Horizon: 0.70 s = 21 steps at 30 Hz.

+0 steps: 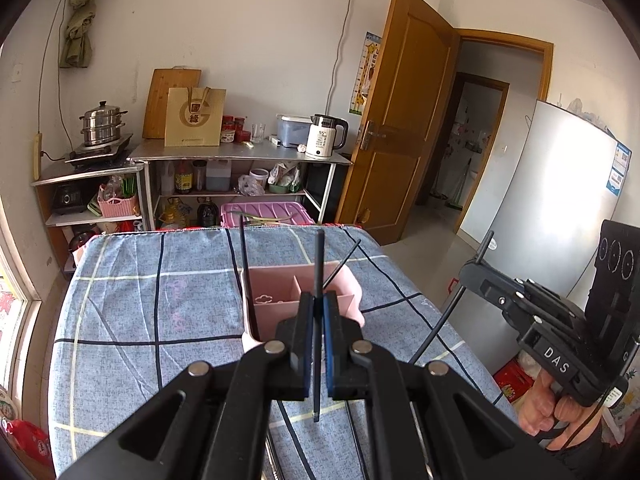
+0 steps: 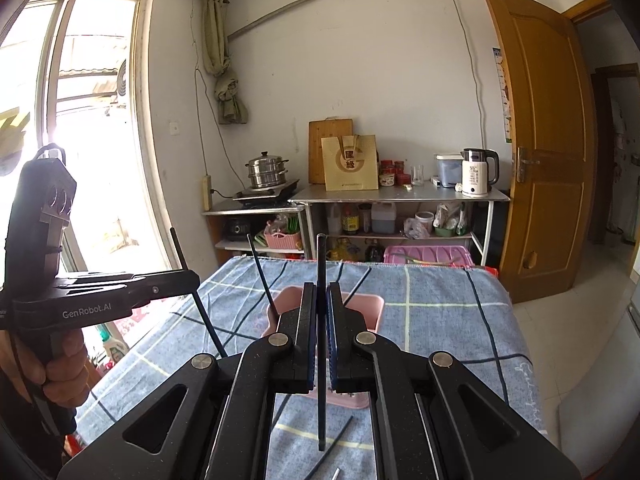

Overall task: Organize utensils
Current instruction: 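Raise the left tool's chopstick over the basket while the right tool carries its chopstick there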

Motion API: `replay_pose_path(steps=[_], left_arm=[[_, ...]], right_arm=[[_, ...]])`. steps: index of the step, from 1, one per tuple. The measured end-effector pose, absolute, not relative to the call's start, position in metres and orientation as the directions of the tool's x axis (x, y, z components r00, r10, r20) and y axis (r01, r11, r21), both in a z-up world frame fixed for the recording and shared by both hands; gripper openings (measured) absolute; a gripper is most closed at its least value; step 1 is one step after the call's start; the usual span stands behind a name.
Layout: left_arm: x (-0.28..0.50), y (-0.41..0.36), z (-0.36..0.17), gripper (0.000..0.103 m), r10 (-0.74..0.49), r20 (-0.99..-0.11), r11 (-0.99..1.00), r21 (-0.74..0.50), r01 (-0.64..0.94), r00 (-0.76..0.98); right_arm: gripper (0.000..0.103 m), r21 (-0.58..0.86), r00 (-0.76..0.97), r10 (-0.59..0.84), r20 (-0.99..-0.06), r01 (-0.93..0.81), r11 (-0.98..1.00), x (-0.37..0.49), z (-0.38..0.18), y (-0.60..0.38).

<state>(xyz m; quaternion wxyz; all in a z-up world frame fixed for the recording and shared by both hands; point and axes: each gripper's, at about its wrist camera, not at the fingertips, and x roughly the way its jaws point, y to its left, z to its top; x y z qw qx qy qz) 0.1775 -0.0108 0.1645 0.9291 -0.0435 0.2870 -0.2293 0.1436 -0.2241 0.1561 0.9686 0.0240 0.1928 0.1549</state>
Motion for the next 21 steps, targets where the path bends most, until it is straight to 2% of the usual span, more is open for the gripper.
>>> replay_pose_path(steps=[11,21], left_arm=[[0.205,-0.002,0.203,0.005,-0.428,-0.440,0.904,-0.210,0.373,0.789],[0.229,0.005,0.208,0.005,-0.419,-0.388,0.907,-0.214,0.362,0.821]], right_arm=[[0.004,0.120,0.903,0.337,-0.265,-0.316,0.941,0.173,0.190,-0.213],[0.004,0.153,0.911,0.362,-0.197,-0.336,0.929,0.198,0.199,-0.206]])
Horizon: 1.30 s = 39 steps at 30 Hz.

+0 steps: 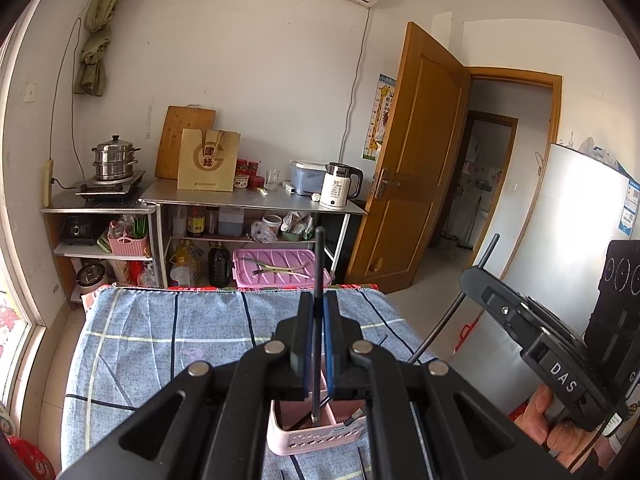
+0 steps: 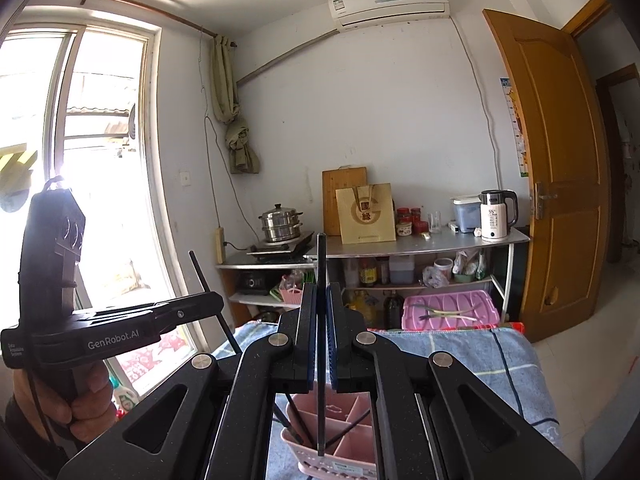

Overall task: Organize utensils
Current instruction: 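Raise the left tool's chopstick over the basket while the right tool carries its chopstick there, then open the left tool to drop its chopstick in the basket while the right tool releases its own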

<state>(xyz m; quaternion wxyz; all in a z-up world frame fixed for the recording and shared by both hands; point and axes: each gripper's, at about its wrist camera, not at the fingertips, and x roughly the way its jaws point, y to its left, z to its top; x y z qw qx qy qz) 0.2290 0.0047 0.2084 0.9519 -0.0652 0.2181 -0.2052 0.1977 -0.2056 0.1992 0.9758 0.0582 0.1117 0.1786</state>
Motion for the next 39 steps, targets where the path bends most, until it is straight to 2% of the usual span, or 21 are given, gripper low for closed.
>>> replay_pose_path(steps=[10,20,26,28,30,35,37,39], left_arm=[[0.255,0.005,0.171,0.005,-0.400,-0.443,0.916,-0.223,0.334,0.802],[0.272,0.006,0.115,0.005,-0.381,-0.550,0.924,-0.237,0.299,0.743],[0.265,0.010,0.105,0.006,-0.383,-0.552,0.923,-0.246,0.295,0.740],[0.262,0.010,0.105,0.011,-0.382,-0.549,0.924,-0.245,0.294,0.743],[0.260,0.011,0.107,0.026,-0.372,-0.544,0.928,-0.238,0.286,0.752],[0.251,0.014,0.115,0.035,-0.370,-0.519,0.928,-0.240,0.284,0.771],[0.245,0.016,0.118,0.037,-0.365,-0.509,0.930,-0.235,0.281,0.780],[0.238,0.018,0.121,0.039,-0.358,-0.497,0.933,-0.230,0.278,0.790]], right_arm=[[0.004,0.165,0.900,0.360,-0.247,-0.328,0.930,0.226,0.168,-0.195],[0.004,0.154,0.857,0.341,-0.386,-0.304,0.940,0.241,0.120,-0.190],[0.005,0.141,0.841,0.326,-0.433,-0.293,0.945,0.242,0.107,-0.193],[0.010,0.133,0.840,0.319,-0.440,-0.290,0.948,0.240,0.107,-0.194],[0.015,0.130,0.837,0.320,-0.443,-0.293,0.947,0.240,0.107,-0.195],[0.020,0.112,0.848,0.305,-0.433,-0.285,0.952,0.231,0.110,-0.200],[0.026,0.110,0.854,0.299,-0.426,-0.279,0.954,0.227,0.112,-0.202],[0.038,0.114,0.859,0.299,-0.416,-0.277,0.954,0.219,0.113,-0.207]])
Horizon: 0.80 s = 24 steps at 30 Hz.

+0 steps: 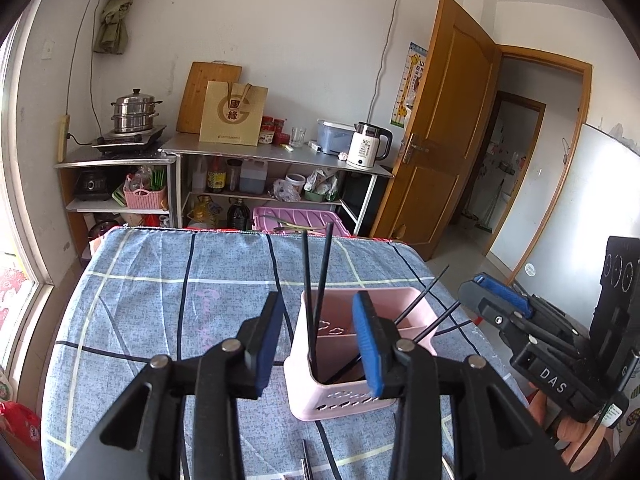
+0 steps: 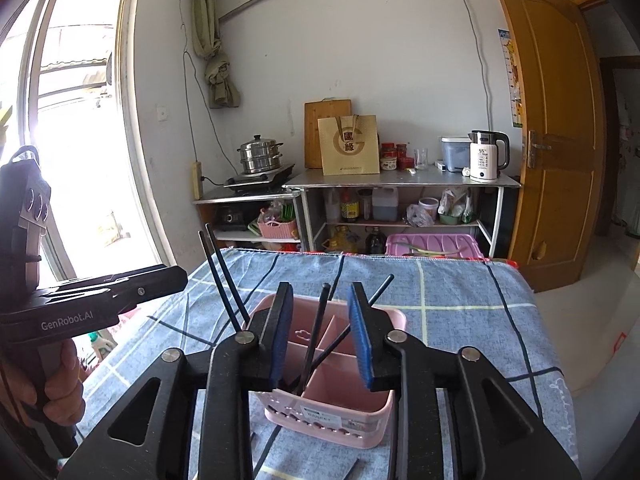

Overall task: Organize utensils
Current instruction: 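Open the left tool to drop its chopstick in the basket while the right tool releases its own, then move both tools back down to the remaining chopsticks beside the basket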

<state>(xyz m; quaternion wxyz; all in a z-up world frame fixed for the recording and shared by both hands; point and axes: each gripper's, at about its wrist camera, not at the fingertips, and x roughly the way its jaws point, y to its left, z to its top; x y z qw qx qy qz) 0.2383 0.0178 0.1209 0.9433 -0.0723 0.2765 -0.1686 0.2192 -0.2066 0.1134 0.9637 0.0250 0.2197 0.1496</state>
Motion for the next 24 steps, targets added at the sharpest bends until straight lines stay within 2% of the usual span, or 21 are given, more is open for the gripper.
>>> replay_pose_path(steps=[13,24], left_arm=[[0.188,0.023,0.111,0.040,-0.349,-0.469,0.935,-0.230,0.269,0.811],[0.138,0.019,0.066,0.040,-0.343,-0.498,0.939,-0.214,0.271,0.796]], right_arm=[[0.041,0.156,0.863,0.301,-0.407,-0.259,0.953,0.171,0.106,-0.229],[0.041,0.186,0.841,0.314,-0.440,-0.257,0.948,0.123,0.072,-0.242]])
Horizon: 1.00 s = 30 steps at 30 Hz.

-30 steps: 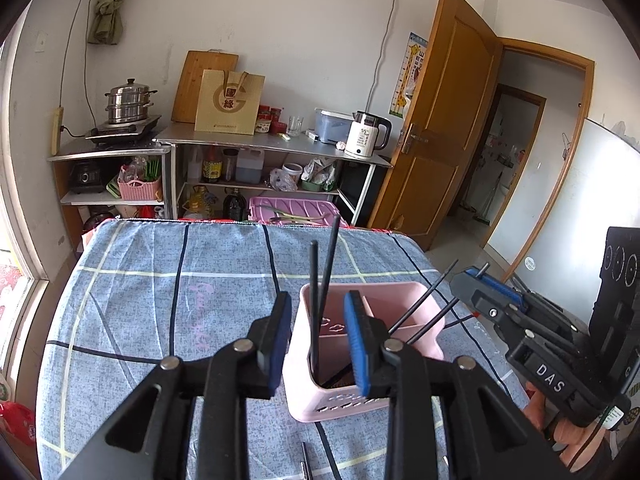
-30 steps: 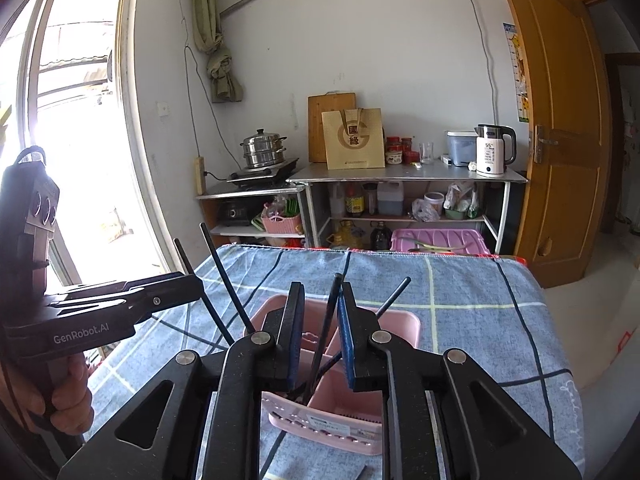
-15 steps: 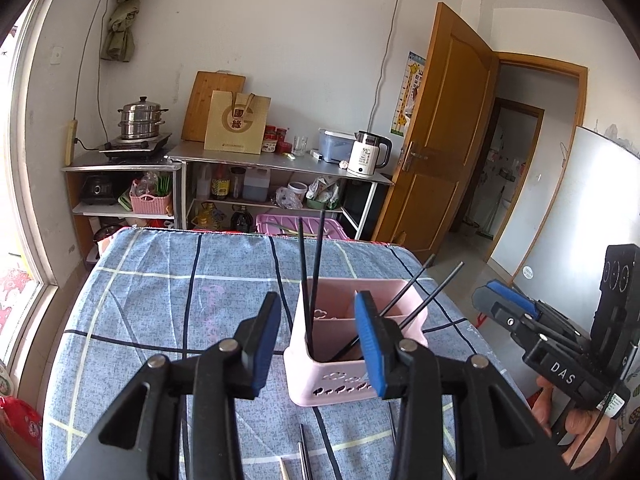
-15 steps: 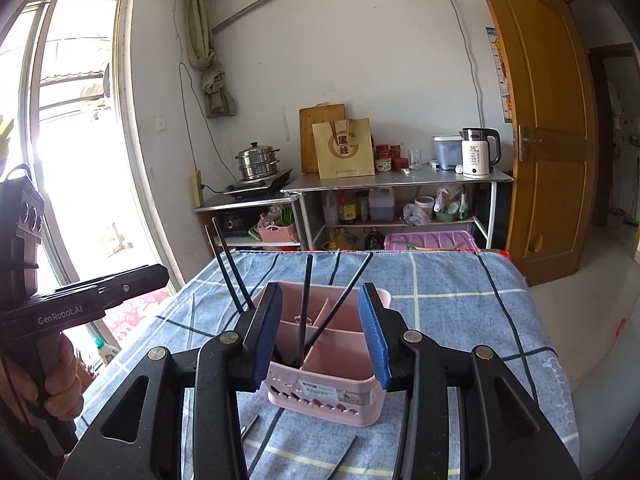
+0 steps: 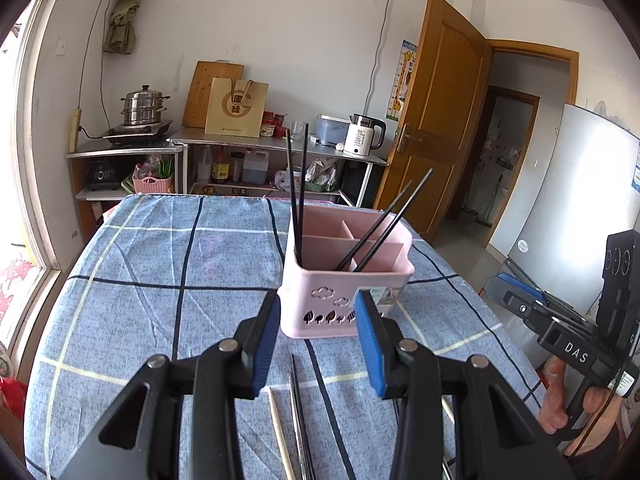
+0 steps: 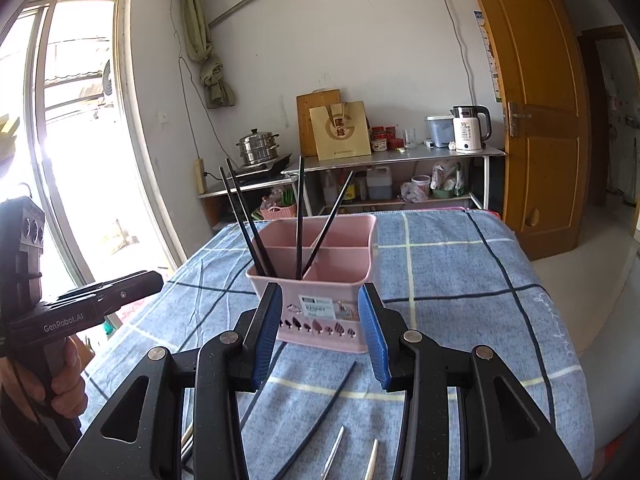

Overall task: Organize utensils
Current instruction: 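Move both tools back down to the remaining chopsticks beside the basket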

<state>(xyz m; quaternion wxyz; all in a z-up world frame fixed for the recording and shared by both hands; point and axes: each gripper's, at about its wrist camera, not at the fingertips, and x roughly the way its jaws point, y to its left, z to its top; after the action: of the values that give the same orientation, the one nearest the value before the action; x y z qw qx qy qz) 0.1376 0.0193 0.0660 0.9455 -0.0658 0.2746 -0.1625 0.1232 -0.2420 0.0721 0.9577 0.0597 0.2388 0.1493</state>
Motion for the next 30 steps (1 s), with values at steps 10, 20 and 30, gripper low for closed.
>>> replay_pose_path(steps=[10,20,30], left_arm=[[0.100,0.025,0.031,0.040,-0.335,-0.540,0.942,-0.214,0.259,0.772],[0.092,0.023,0.009,0.040,-0.357,-0.593,0.934,-0.225,0.278,0.722],[0.133,0.013,-0.012,0.034,-0.371,-0.669,0.927,-0.230,0.295,0.644]], right_arm=[[0.041,0.213,0.816,0.325,-0.479,-0.251,0.944,0.086,0.046,-0.250],[0.041,0.241,0.773,0.324,-0.546,-0.226,0.944,0.081,0.019,-0.251],[0.027,0.240,0.698,0.306,-0.648,-0.194,0.951,0.110,-0.008,-0.235]])
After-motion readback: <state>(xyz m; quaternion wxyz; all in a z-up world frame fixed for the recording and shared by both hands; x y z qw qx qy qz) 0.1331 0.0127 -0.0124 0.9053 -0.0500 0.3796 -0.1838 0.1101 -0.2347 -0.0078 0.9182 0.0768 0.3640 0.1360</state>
